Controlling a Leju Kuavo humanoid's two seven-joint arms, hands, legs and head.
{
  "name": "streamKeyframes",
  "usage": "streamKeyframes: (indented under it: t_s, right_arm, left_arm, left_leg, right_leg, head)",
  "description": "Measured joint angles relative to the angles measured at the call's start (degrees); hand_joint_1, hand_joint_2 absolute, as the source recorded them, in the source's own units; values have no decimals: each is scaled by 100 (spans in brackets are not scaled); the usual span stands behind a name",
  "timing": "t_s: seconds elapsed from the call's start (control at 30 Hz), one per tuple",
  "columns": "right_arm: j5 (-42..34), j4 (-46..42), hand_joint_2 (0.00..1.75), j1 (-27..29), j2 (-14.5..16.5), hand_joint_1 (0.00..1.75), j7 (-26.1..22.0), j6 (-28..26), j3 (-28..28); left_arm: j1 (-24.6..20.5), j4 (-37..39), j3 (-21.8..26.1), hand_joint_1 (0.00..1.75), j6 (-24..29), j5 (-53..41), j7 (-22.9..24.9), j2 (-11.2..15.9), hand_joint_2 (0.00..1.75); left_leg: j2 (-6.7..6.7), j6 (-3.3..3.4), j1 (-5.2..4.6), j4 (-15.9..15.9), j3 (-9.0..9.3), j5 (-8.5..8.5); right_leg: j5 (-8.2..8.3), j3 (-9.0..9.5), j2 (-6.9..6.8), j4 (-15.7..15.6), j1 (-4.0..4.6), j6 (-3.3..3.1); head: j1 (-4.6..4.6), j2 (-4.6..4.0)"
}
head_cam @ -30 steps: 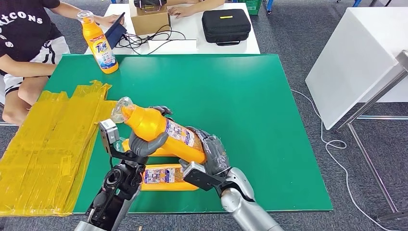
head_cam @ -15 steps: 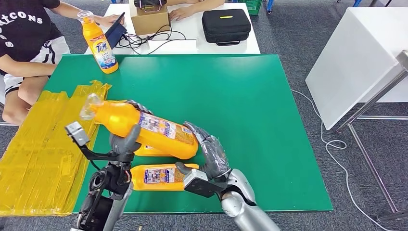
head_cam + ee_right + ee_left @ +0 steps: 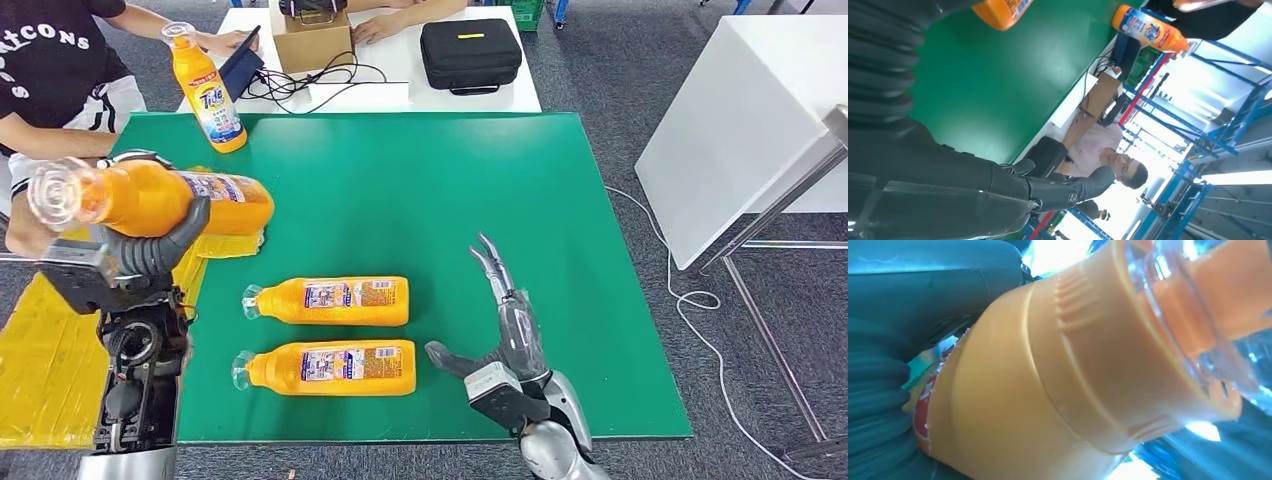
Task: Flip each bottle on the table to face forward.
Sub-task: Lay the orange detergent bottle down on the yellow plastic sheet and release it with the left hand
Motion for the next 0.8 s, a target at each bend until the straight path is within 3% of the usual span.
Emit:
streamKeyframes:
  t_s: [0.13, 0.3, 0.43, 0.67, 0.8]
  right_arm:
    - [55, -358, 175, 169, -55, 0, 164, 286, -273]
    - [56, -557, 175, 261, -81, 0, 79, 569, -531]
    - [51, -574, 175, 242, -83, 0, 12, 681, -639]
    - [52, -570, 175, 219, -83, 0, -3, 702, -656]
    - [62, -568, 175, 222, -102, 0, -51, 711, -694]
  left_arm:
    - [-311, 106, -74, 175, 855, -2012, 320, 302, 175]
    - [-768, 670, -394, 175, 1148, -4630, 1085, 794, 175]
    - [-1344, 1615, -876, 175, 1083, -6566, 1684, 1239, 175]
    - [-1670, 2207, -1145, 175, 1045, -6919, 1783, 1436, 175]
    - [-2311, 3638, -1899, 175, 255, -7022, 1797, 1718, 175]
  left_leg:
    - [1, 0, 0, 0, 1, 0]
    - [4, -3, 0, 0, 2, 2]
    - [11, -6, 1, 0, 2, 6]
    - [12, -10, 2, 0, 2, 9]
    - [15, -10, 2, 0, 0, 8]
  right_leg:
    - [1, 0, 1, 0, 0, 0]
    - [1, -1, 1, 1, 1, 0]
    - [3, 0, 3, 2, 3, -2]
    - [9, -1, 3, 4, 3, -11]
    - [11, -4, 3, 4, 1, -15]
  head:
    - [-2, 0]
    - [-1, 0]
    - [1, 0]
    - [-1, 0]
    - [0, 0]
